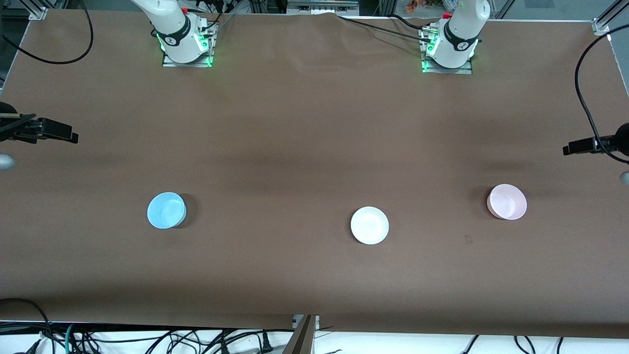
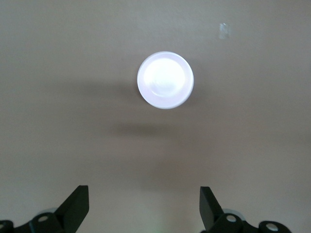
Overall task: Stack pink and blue bowls on white bowl
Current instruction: 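Reach the right gripper to the blue bowl while the left gripper reaches the pink bowl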
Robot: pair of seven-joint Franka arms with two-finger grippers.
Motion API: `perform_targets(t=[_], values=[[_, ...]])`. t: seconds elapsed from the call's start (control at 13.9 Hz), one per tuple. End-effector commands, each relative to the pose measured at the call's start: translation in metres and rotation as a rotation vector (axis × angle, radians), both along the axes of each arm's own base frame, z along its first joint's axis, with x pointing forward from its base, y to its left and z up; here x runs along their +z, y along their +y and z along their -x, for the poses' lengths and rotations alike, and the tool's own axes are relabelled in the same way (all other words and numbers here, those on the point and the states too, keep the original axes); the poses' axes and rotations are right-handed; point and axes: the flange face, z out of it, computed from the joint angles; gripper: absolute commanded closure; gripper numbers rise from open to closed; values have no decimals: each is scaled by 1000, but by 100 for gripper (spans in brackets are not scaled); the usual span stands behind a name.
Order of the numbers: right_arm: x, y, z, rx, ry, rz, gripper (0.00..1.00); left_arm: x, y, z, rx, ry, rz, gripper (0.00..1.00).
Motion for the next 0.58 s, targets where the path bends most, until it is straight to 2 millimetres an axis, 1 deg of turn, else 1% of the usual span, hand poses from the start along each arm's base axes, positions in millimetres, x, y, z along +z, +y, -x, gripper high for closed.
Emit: perform_targets(t=[0.0, 0.14, 0.22, 0.29, 0.36, 0.5], values=[[-8, 17, -8, 12, 5, -21, 0, -32, 18, 2, -15, -43, -9, 0], [-36, 45, -27, 53, -18, -11, 0, -51, 25, -6, 12, -64, 11, 0], [-60, 54, -37, 65, -17, -4, 0, -63, 26, -12, 19, -78, 18, 0], [-84, 56, -47, 66, -30, -1, 0, -76, 28, -16, 23, -85, 16, 0], [-111, 58, -56, 65, -44, -3, 0, -88, 31, -19, 26, -90, 14, 0], [-168, 66, -67, 72, -72, 2, 0, -109, 34, -25, 1, -111, 60, 0]])
